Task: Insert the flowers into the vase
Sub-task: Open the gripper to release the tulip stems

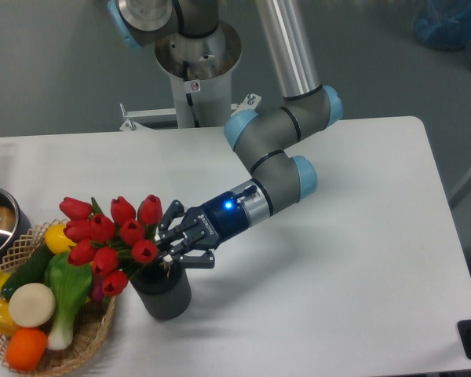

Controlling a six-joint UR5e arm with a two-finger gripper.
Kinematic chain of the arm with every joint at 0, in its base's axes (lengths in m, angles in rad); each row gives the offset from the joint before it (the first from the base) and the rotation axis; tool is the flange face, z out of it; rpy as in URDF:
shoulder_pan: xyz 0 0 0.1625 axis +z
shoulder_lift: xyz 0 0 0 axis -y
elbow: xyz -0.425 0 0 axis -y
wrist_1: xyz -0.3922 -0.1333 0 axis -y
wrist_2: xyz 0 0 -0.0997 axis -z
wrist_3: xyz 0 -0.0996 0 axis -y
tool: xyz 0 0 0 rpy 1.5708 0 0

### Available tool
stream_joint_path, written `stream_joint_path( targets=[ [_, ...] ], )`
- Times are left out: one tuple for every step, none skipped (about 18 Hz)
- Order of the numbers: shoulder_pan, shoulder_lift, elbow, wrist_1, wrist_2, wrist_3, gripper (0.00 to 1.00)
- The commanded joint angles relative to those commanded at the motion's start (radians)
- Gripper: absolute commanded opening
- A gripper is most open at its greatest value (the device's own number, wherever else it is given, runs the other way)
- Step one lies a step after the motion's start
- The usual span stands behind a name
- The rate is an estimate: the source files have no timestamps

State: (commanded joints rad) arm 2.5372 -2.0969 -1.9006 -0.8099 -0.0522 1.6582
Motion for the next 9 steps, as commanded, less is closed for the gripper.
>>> stream_joint_path(
  targets=[
    [0.0,0.0,0.0,0.0,0.0,0.0,0.3],
    [0.0,0.002,-0.003,0.0,0.0,0.008,0.3],
    [0.0,0.002,-0.005,0.0,0.0,0.017,0.3],
    [0.0,0.002,-0.006,-0.002,0.0,0.021,0.3],
    [0.0,0.002,-0.009,0.0,-0.002,0.028,0.29],
    [0.0,0.002,-0.011,0.0,-0.003,0.034,0.29],
    [0.0,0.002,-0.011,0.0,-0.006,0.035,0.3],
    [0.0,0.002,-0.011,0.0,-0.008,0.035,0.3],
    [0.0,0.003,-0.011,0.0,-0.009,0.035,0.3]
  ],
)
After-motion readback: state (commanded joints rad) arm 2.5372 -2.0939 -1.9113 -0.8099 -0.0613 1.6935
